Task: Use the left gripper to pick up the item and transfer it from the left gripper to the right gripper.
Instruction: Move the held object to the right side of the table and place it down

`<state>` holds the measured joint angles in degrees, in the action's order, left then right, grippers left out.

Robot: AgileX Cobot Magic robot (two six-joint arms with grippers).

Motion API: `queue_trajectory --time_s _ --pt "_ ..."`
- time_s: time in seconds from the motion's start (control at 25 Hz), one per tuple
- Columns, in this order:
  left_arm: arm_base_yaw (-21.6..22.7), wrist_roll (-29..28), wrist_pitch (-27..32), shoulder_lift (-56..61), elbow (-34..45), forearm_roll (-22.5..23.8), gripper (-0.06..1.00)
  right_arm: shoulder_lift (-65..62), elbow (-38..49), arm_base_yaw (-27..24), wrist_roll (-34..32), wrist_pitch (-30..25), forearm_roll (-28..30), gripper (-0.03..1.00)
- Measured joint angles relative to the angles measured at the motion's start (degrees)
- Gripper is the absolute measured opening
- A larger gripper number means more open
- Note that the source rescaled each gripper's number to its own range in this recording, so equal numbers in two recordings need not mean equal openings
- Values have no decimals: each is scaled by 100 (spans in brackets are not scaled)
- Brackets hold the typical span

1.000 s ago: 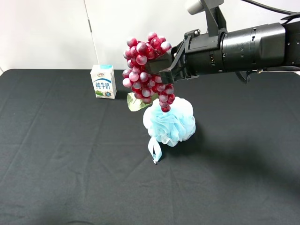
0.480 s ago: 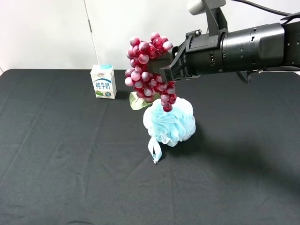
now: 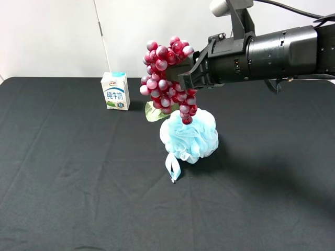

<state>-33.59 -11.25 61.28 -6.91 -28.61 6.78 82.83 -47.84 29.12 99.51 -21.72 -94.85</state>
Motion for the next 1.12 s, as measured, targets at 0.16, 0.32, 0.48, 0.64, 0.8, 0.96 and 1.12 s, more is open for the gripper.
queue_trajectory --time_s 0.16,0.32,0.48,0.64,0.8,0.96,1.12 --pt "0 5 0 0 0 0 100 0 0 0 -17 14 4 0" --pt "0 24 -5 0 0 0 100 0 0 0 -19 14 18 0" --pt "343 39 -10 0 0 0 100 0 0 0 -19 19 25 0" --pt "1214 41 -15 0 0 0 100 0 0 0 -25 55 25 0" --pt "2153 41 -15 0 0 1 100 0 0 0 -25 132 46 0" --pt "2954 41 -15 3 0 1 100 0 0 0 -125 194 82 0" --pt "3641 41 -28 282 14 1 100 0 0 0 -473 473 86 0"
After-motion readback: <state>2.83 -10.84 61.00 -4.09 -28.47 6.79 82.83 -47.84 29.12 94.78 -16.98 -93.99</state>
